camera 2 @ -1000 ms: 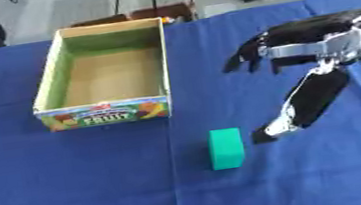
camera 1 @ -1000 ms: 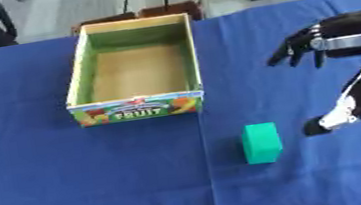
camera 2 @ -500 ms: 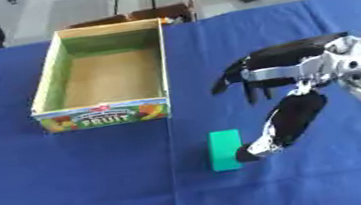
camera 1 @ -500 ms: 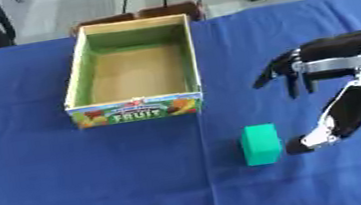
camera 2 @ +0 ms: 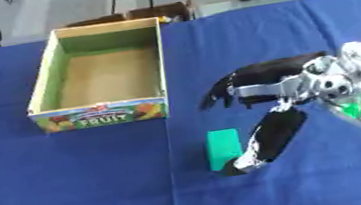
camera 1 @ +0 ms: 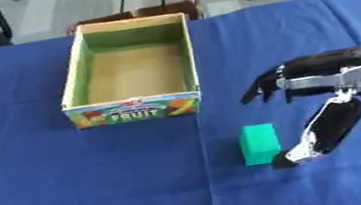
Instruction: Pick up objects on the table and place them in the box.
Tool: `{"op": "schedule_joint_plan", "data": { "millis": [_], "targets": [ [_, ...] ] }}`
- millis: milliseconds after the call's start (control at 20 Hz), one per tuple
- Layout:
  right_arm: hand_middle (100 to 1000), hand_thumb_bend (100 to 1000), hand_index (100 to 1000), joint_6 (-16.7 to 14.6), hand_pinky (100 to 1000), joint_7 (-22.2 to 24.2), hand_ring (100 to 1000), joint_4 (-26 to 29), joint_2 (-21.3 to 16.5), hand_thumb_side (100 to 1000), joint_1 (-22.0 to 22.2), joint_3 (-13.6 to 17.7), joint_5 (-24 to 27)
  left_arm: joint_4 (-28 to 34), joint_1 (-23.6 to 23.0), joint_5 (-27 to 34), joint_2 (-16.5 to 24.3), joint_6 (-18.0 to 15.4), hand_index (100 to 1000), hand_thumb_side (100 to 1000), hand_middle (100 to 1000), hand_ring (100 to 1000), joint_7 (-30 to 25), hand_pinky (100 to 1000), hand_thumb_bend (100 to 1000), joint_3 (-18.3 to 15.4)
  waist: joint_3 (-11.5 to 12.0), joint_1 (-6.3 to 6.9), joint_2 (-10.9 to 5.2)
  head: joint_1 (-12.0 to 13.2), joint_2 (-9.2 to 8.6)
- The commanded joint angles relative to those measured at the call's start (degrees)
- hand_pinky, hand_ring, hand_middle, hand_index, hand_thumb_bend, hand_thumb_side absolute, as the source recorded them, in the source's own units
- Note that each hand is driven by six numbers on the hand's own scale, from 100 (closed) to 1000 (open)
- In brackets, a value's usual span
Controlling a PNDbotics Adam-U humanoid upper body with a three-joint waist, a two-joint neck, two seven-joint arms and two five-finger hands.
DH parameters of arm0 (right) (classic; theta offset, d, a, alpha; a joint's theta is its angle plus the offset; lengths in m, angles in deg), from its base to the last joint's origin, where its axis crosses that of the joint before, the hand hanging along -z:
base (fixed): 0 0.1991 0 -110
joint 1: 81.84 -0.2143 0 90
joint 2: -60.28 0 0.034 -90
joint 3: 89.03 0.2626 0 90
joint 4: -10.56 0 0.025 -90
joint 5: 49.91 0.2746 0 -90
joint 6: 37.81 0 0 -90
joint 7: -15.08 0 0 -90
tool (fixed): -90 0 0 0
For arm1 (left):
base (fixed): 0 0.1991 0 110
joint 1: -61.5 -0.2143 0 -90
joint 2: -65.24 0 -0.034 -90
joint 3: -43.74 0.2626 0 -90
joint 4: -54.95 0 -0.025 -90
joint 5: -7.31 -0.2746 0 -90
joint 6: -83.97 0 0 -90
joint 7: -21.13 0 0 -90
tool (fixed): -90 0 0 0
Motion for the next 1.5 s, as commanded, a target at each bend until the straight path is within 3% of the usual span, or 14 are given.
{"op": "schedule_joint_plan", "data": {
  "millis": [50, 500, 750, 1500],
  "targets": [
    [869, 550, 934, 3.87, 676, 3.10, 833, -1.15, 0.04, 500, -0.51, 0.35, -1.70, 0.92, 0.84, 0.10, 0.37, 0.05, 999, 1000, 877, 930, -0.24, 819, 100, -0.01, -0.11, 0.11, -0.87, -0.22, -0.75],
    [825, 524, 907, 3.31, 640, 1.30, 773, -5.63, 2.14, 523, -0.24, -0.11, -8.54, 0.92, 1.01, 0.28, 0.27, 0.07, 995, 1000, 874, 927, -0.50, 814, 100, 0.08, -0.66, 0.46, -0.57, -0.45, -0.90],
    [776, 538, 881, 2.71, 604, 0.82, 709, -7.12, 3.33, 511, -0.25, -0.94, -8.91, 0.92, 1.04, 0.38, 0.21, 0.08, 993, 1000, 872, 926, -0.61, 813, 100, 0.10, -0.62, 0.59, -0.52, -0.51, -0.95],
    [746, 531, 846, 1.43, 564, -1.60, 655, -8.25, 5.34, 473, 0.42, -2.03, -11.90, 0.92, 1.09, 0.53, -0.04, 0.12, 993, 1000, 872, 925, -0.80, 813, 100, 0.12, -0.38, 0.61, -0.06, -0.54, -0.95]
  ]
}}
